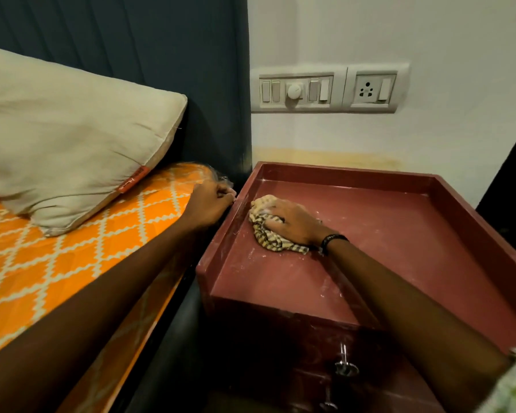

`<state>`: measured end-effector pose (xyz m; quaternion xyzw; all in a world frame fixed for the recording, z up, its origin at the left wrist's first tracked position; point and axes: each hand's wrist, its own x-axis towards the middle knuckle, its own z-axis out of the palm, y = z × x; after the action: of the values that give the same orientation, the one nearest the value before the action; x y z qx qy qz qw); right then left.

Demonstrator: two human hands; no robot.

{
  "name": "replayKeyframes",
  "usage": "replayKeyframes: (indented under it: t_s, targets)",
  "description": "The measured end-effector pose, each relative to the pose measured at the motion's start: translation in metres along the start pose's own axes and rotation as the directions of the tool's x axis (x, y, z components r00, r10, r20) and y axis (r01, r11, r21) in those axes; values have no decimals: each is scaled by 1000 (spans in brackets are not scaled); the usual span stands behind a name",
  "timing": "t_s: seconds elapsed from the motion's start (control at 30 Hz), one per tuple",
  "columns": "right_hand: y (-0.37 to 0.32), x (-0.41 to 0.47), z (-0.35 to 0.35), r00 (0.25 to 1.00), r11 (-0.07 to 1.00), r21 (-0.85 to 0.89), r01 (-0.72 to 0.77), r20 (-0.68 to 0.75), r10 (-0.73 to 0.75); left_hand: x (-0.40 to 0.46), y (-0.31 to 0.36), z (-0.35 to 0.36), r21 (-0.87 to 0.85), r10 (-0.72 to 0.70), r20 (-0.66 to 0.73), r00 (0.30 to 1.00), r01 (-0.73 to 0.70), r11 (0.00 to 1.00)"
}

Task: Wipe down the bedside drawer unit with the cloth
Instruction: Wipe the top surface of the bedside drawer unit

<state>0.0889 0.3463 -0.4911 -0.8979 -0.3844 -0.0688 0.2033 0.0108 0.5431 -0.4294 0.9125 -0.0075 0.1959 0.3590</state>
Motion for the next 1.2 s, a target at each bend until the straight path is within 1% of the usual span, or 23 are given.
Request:
replayKeyframes:
  t_s: [0.07,0.1,0.13,0.2,0.27,0.33,0.4,0.47,0.53,0.57,0.6,0.7,0.77,0.93,1.0,1.07,1.1,1.13,1.2]
  targets:
    - [-3,4,5,986,983,-97,-157,-79,149,-19,-1,-8,13,12,17,1000,-12,1000]
    - [-7,5,9,976,972,-120,-204,-97,193,-30,-2,-13,34,28,24,999,-29,999]
    - [-12,6,12,973,968,-131,-216,-108,203,-41,-3,-17,65,61,31,998,-63,996]
    - [-25,4,16,983,975,-138,-171,-94,159,-61,-7,-22,134,135,48,990,-140,981]
    - [-38,-4,16,990,984,-121,-130,-67,122,-74,-11,-21,161,160,39,986,-165,973]
    - [-47,-18,14,997,991,-103,-79,-32,76,-78,-12,-17,154,149,-7,989,-147,977]
    - [-55,-33,13,1000,997,-69,31,0,-31,-74,-11,-15,133,131,-60,990,-122,984]
    - [-56,-44,10,987,989,1,151,62,-151,-73,-10,-15,113,120,-103,988,-108,988]
    - [-51,-47,4,973,979,46,198,112,-202,-76,-10,-15,111,125,-113,986,-112,988]
    - [-47,-46,1,977,982,49,181,107,-186,-77,-9,-15,109,124,-119,985,-111,988]
    - [-44,-45,-1,987,990,42,133,84,-136,-79,-9,-15,104,117,-130,985,-103,989]
    - [-45,-38,-2,998,997,-54,-57,-17,56,-82,-7,-12,49,92,-189,978,-84,995]
    - [-53,-35,5,994,989,-102,-108,-30,105,-84,-4,-9,17,68,-210,975,-66,998]
    - [-79,-49,17,998,997,-65,-45,-45,42,-85,-3,-7,-23,13,-239,971,-19,1000]
    - [-83,-59,16,998,998,-27,56,-12,-56,-84,-3,-7,-28,-1,-240,971,-6,1000]
    - [-83,-69,9,984,985,43,166,62,-168,-85,-3,-7,-24,-3,-242,970,-3,1000]
    - [-81,-71,6,976,979,77,186,101,-194,-86,-2,-7,-26,-7,-242,970,1,1000]
    - [-77,-71,2,973,979,96,181,126,-192,-86,-2,-7,-38,-18,-239,971,9,999]
    - [-74,-67,0,988,990,83,114,92,-122,-86,-1,-8,-61,-43,-231,972,30,998]
